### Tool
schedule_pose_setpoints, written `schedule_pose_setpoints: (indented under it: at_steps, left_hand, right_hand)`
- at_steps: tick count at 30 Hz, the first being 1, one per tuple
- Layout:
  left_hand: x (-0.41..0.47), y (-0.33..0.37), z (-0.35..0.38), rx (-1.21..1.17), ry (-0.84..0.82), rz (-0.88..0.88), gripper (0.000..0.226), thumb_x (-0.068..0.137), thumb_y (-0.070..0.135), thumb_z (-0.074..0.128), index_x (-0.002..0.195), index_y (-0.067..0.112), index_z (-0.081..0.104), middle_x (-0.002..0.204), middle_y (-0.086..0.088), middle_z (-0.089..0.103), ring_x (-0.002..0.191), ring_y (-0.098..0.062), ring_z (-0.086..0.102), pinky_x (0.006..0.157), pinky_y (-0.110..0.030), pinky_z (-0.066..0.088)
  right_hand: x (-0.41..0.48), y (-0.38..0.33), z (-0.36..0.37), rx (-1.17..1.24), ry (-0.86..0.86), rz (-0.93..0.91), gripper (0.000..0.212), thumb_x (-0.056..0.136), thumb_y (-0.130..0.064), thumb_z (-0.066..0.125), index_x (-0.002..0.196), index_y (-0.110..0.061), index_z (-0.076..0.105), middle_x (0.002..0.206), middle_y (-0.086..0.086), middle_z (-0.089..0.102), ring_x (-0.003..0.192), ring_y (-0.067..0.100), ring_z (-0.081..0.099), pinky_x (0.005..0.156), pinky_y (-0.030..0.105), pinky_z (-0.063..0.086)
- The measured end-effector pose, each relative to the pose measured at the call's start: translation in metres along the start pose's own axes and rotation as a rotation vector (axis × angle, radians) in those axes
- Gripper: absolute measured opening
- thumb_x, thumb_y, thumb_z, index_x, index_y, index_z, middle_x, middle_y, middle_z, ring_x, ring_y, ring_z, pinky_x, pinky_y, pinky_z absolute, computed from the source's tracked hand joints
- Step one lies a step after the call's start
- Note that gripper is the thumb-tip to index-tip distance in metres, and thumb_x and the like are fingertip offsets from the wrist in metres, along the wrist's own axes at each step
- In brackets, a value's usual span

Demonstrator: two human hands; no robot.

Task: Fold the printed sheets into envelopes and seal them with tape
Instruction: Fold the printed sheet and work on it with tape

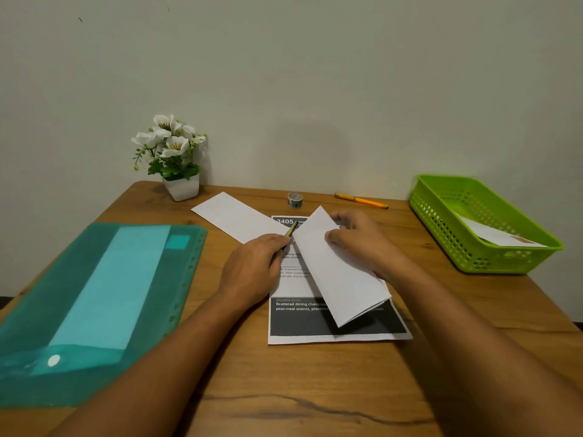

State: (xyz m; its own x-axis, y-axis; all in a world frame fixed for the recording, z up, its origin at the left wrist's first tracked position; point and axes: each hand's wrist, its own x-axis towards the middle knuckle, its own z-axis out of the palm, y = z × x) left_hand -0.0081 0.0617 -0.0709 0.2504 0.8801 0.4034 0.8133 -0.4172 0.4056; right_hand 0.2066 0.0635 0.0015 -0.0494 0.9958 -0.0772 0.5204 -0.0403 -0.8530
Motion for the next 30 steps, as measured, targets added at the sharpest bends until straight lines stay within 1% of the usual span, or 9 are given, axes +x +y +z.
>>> schedule_pose_setpoints:
  at_steps: [4, 8, 12, 14, 20, 22, 24, 28, 30]
  left_hand:
    - [0.001, -0.003, 0.001, -0.007, -0.011, -0.012, 0.038, 0.102, 0.026, 0.053, 0.139, 0.023, 0.062, 0.131, 0.007, 0.068, 0.112, -0.012, 0.064, 0.083, -0.025, 0.053]
    - [0.001, -0.004, 0.002, -0.019, -0.011, -0.017, 0.038, 0.101, 0.022, 0.053, 0.139, 0.022, 0.062, 0.133, 0.006, 0.068, 0.114, -0.013, 0.064, 0.088, -0.028, 0.054]
    - [0.0, -0.002, 0.001, -0.025, -0.009, -0.023, 0.038, 0.101, 0.019, 0.053, 0.138, 0.021, 0.063, 0.134, 0.004, 0.067, 0.116, -0.014, 0.063, 0.092, -0.029, 0.052]
    - [0.0, -0.002, 0.001, -0.024, -0.014, -0.025, 0.039, 0.101, 0.019, 0.053, 0.139, 0.022, 0.062, 0.136, 0.005, 0.065, 0.118, -0.014, 0.062, 0.094, -0.029, 0.052]
    - [0.0, -0.003, 0.002, -0.014, -0.015, -0.019, 0.041, 0.102, 0.022, 0.051, 0.142, 0.025, 0.059, 0.145, 0.007, 0.059, 0.127, -0.011, 0.057, 0.103, -0.028, 0.05]
    - [0.0, -0.002, 0.002, -0.013, -0.017, -0.013, 0.042, 0.101, 0.021, 0.051, 0.142, 0.025, 0.06, 0.145, 0.007, 0.059, 0.127, -0.011, 0.056, 0.104, -0.029, 0.05]
    - [-0.001, -0.002, 0.0, -0.015, -0.021, -0.001, 0.042, 0.1, 0.021, 0.052, 0.141, 0.025, 0.061, 0.144, 0.007, 0.06, 0.127, -0.011, 0.056, 0.104, -0.03, 0.05]
    - [-0.002, 0.0, -0.003, -0.029, -0.026, 0.028, 0.045, 0.095, 0.023, 0.047, 0.136, 0.024, 0.066, 0.139, 0.006, 0.064, 0.123, -0.012, 0.059, 0.1, -0.033, 0.053]
    - [-0.003, 0.002, -0.004, -0.022, -0.036, 0.048, 0.044, 0.095, 0.023, 0.048, 0.135, 0.025, 0.067, 0.137, 0.007, 0.065, 0.121, -0.011, 0.06, 0.097, -0.031, 0.054]
  right_hand:
    - [0.001, -0.004, -0.002, -0.058, 0.027, -0.009, 0.031, 0.094, -0.01, 0.059, 0.118, -0.027, 0.069, 0.108, -0.005, 0.074, 0.09, 0.017, 0.074, 0.081, 0.04, 0.062]
    - [0.0, -0.004, 0.006, -0.113, -0.007, -0.017, 0.032, 0.094, -0.009, 0.058, 0.118, -0.027, 0.069, 0.098, -0.014, 0.071, 0.09, 0.011, 0.071, 0.078, 0.032, 0.059]
    - [0.001, -0.001, 0.012, -0.076, -0.061, 0.035, 0.028, 0.092, -0.009, 0.058, 0.11, -0.025, 0.072, 0.091, -0.001, 0.078, 0.076, 0.019, 0.077, 0.065, 0.034, 0.063]
    - [0.0, -0.001, 0.014, -0.052, -0.099, 0.052, 0.025, 0.094, -0.007, 0.059, 0.104, -0.027, 0.071, 0.088, 0.001, 0.079, 0.074, 0.019, 0.077, 0.065, 0.035, 0.062]
    - [0.007, 0.003, 0.021, 0.011, -0.185, 0.086, 0.019, 0.095, -0.007, 0.065, 0.11, -0.015, 0.074, 0.099, 0.006, 0.079, 0.088, 0.021, 0.077, 0.08, 0.036, 0.062]
    - [0.011, 0.004, 0.022, 0.003, -0.216, 0.119, 0.017, 0.095, -0.009, 0.068, 0.109, -0.018, 0.073, 0.104, 0.005, 0.077, 0.094, 0.021, 0.075, 0.09, 0.039, 0.061]
    - [0.014, 0.004, 0.023, 0.016, -0.232, 0.161, 0.016, 0.096, -0.01, 0.069, 0.098, -0.025, 0.07, 0.103, 0.003, 0.075, 0.095, 0.02, 0.074, 0.093, 0.041, 0.06]
    - [0.02, 0.002, 0.024, 0.058, -0.23, 0.228, 0.027, 0.092, -0.01, 0.074, 0.115, -0.023, 0.065, 0.104, 0.006, 0.072, 0.089, 0.019, 0.073, 0.073, 0.03, 0.061]
    - [0.024, 0.0, 0.025, 0.059, -0.216, 0.231, 0.025, 0.092, -0.011, 0.075, 0.11, -0.024, 0.064, 0.098, 0.003, 0.071, 0.083, 0.016, 0.072, 0.067, 0.026, 0.058]
